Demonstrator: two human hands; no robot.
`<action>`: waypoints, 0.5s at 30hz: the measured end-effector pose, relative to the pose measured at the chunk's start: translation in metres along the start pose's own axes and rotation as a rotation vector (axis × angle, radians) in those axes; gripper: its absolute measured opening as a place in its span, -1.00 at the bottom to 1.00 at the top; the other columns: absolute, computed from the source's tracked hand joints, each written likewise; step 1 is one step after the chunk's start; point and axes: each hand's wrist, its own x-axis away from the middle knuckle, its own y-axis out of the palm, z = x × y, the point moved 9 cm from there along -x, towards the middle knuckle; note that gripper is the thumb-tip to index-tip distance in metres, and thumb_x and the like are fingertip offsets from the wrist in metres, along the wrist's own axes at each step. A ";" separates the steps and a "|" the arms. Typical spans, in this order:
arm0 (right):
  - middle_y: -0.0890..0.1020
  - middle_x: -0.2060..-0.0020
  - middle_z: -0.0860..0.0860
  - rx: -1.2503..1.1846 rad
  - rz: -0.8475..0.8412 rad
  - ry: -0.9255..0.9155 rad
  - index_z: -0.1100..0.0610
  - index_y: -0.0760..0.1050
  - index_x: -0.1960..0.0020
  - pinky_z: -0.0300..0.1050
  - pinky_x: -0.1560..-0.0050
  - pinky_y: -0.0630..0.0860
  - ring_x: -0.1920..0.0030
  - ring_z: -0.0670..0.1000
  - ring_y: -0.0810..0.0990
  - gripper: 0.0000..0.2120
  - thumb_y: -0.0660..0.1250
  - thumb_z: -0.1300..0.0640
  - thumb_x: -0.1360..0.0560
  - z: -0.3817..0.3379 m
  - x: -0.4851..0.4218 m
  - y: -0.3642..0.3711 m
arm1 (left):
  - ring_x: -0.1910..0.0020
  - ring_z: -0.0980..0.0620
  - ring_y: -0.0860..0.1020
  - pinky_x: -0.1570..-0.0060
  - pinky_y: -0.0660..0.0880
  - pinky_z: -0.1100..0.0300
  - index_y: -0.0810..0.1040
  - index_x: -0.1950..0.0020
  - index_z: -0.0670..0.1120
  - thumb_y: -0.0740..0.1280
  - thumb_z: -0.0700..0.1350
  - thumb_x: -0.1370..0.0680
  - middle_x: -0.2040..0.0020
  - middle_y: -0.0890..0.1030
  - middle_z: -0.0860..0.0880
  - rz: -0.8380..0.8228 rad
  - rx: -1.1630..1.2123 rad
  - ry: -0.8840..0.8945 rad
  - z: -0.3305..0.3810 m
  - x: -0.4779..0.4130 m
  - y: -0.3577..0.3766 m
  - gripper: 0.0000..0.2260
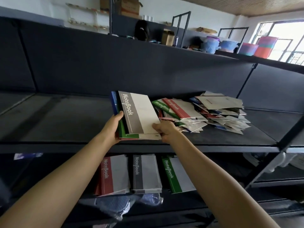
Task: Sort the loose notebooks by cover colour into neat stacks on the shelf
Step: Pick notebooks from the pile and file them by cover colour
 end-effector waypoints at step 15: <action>0.58 -0.04 0.22 -0.010 0.094 0.028 0.31 0.45 -0.17 0.11 -0.06 0.54 -0.02 0.21 0.56 -0.73 0.33 0.39 -0.48 0.167 0.138 -0.119 | 0.02 -0.13 0.56 0.17 0.48 0.05 0.44 -0.27 -0.10 0.24 -0.13 -0.59 -0.12 0.59 -0.13 0.023 -0.099 -0.144 -0.188 0.149 0.012 -0.74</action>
